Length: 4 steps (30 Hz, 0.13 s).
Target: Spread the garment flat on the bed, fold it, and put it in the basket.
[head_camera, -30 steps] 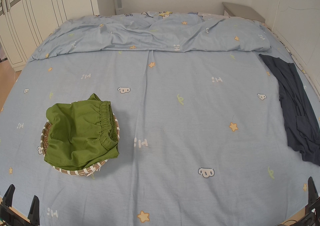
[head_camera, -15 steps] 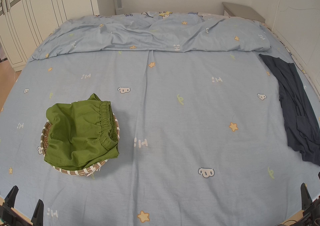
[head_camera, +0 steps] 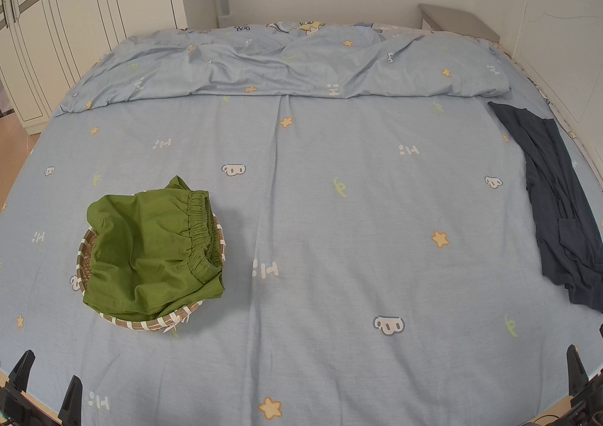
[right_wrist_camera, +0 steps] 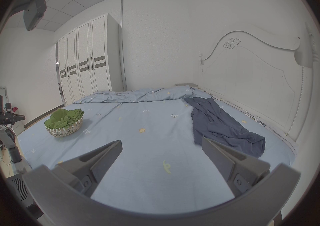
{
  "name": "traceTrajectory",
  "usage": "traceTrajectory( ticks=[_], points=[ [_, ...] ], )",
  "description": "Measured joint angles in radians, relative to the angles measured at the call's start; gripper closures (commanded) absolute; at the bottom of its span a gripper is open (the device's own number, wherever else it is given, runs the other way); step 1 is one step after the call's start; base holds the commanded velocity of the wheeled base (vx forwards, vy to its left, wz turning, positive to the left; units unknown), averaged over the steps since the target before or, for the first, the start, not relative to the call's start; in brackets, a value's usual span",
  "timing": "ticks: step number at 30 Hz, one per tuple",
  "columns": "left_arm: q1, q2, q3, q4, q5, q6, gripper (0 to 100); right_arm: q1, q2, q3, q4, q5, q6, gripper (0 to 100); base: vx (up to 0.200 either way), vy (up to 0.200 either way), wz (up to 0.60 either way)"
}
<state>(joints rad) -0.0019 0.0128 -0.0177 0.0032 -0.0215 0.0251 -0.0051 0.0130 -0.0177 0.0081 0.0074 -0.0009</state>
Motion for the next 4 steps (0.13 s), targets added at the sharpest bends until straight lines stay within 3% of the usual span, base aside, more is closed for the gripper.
traceTrajectory(
  ticks=[4],
  points=[
    [0.000, 0.000, 0.000, 0.000, 0.000, 0.000, 0, 0.000, 0.000, 0.000, 0.000, 0.000, 0.000, 0, 0.000, 0.000, 0.00]
  ],
)
